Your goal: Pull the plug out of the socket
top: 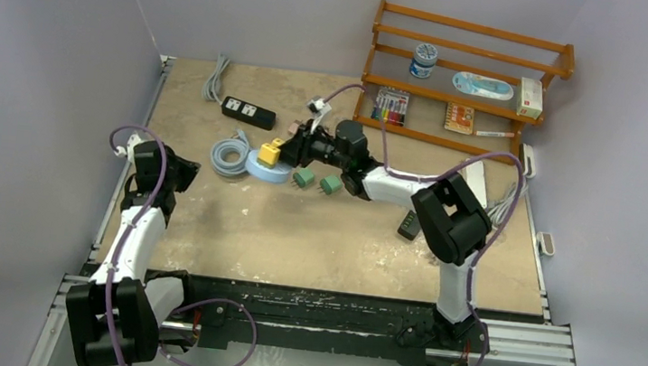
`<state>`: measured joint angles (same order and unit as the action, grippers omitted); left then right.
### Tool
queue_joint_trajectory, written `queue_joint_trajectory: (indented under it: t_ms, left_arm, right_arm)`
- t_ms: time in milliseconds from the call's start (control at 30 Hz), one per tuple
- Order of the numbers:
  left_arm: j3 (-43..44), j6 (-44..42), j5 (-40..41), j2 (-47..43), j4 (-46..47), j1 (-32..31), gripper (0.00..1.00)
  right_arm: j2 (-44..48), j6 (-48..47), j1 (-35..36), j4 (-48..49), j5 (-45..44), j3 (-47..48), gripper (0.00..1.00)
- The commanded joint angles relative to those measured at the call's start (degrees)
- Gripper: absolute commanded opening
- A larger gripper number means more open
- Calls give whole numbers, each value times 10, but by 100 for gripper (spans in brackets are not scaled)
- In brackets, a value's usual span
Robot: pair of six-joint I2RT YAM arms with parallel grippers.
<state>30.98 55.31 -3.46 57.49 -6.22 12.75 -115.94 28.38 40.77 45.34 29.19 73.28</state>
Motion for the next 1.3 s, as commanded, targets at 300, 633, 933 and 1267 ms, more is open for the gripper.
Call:
queue_joint_trajectory:
  t_ms: [300, 633, 933, 1267]
  left_arm:
    - [79, -96, 29, -21, -52, 5, 0]
    - [76, -112, -4, -23, -36, 5, 0]
    - [74, -114, -10, -23, -34, 4, 0]
    - [67, -108, -56, -12, -4, 4, 0]
  right_arm:
    - [192, 143, -152, 170, -160, -230, 0]
    - [146, 261, -289, 163, -99, -271, 0]
    - [108, 239, -314, 126, -84, -235, 0]
    - [94, 116, -254, 46, -19, -106, 0]
